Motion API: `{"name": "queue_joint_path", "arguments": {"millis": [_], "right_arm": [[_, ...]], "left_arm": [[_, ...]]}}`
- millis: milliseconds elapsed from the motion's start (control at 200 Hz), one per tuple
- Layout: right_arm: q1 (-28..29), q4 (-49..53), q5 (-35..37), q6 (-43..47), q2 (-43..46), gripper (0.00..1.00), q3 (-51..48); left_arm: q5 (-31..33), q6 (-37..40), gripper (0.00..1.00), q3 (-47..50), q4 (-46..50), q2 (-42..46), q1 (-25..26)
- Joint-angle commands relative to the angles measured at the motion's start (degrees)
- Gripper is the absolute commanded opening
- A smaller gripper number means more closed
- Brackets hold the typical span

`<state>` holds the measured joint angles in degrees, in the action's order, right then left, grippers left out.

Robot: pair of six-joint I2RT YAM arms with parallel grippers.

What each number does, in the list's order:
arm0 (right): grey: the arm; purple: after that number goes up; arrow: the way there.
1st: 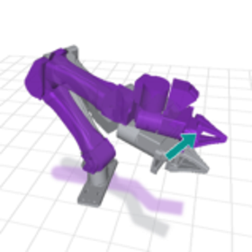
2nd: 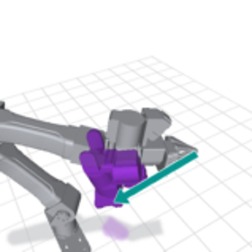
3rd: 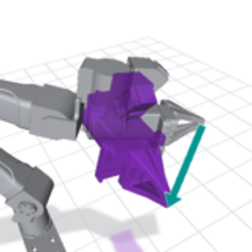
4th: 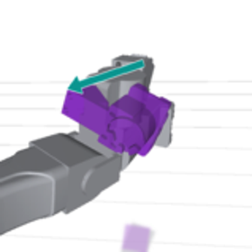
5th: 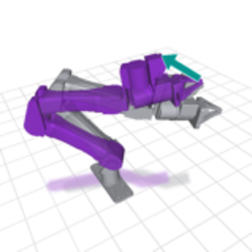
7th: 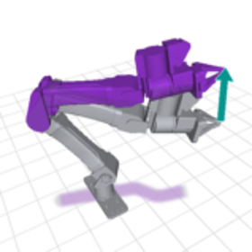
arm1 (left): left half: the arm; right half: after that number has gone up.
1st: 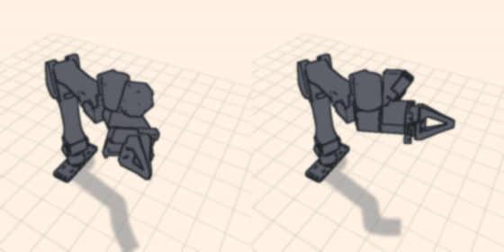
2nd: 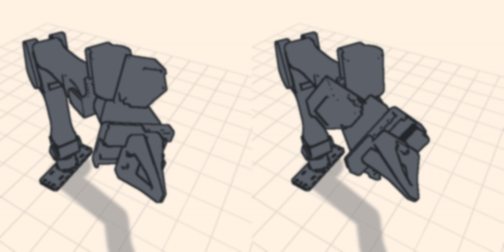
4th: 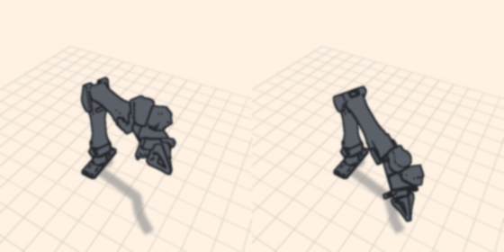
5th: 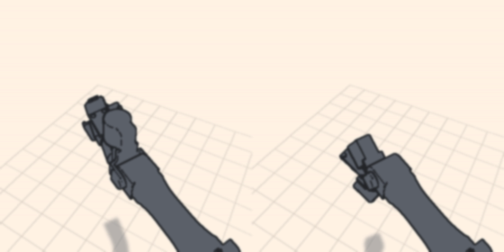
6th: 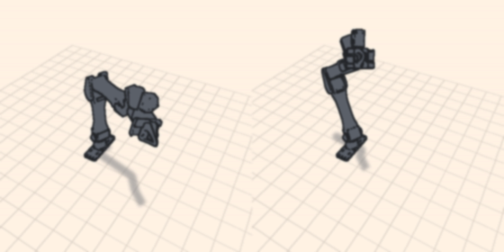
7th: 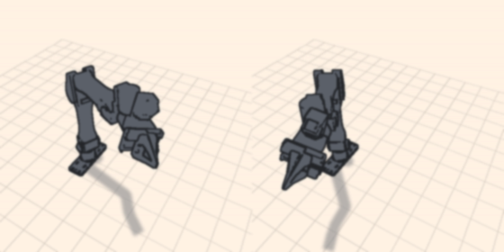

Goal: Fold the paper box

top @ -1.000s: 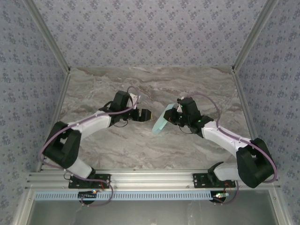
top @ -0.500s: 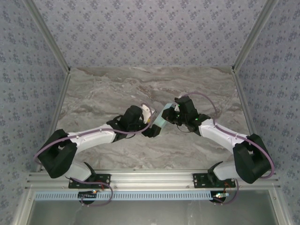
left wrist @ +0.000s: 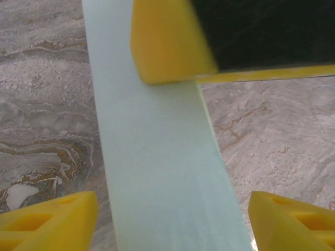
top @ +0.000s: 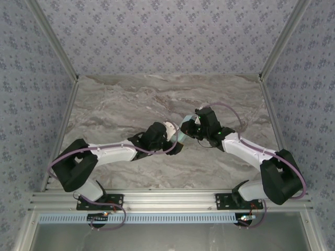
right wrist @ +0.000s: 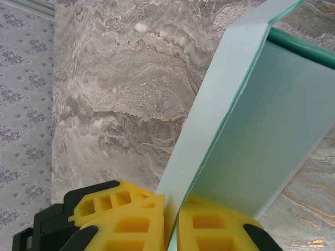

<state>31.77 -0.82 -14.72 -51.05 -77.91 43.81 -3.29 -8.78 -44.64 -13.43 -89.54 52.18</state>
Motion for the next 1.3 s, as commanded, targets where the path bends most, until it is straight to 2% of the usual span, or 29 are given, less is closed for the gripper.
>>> {"name": "queue_joint_path", "arguments": {"millis": [0,265,500,645,775,1049,1294], "right_arm": [[-0.2,2.5,3.1,2.0,-0.9,0.13,0.1],[-0.4,2.4,2.7,2.1,-0.4,0.16,0.2],[-1.2,4.3,3.0,4.1,2.9,0.33,1.8],[-2.0,6.7,2.7,6.7,6.2,0.48,3.1],[-3.1,11.2,2.9,11.7,9.1,0.56,4.7],[-8.7,22.6,3.2,25.9,13.0,0.62,8.4],[-12.1,22.6,4.2,39.5,12.4,0.63,9.9]], "left_arm": [[1.0,1.0,0.72,-1.9,-2.3,-1.3,0.3],[1.9,1.3,0.58,-1.1,-2.8,-1.7,0.3],[2.1,2.6,0.48,0.0,-2.2,-0.4,-0.7],[1.0,4.2,0.43,0.6,-1.8,0.8,-2.2],[-1.3,5.5,0.39,1.1,-1.7,1.7,-3.9],[-6.0,8.9,0.35,1.7,-0.3,4.0,-6.6],[-10.0,13.1,0.31,0.4,2.8,6.2,-8.7]]}}
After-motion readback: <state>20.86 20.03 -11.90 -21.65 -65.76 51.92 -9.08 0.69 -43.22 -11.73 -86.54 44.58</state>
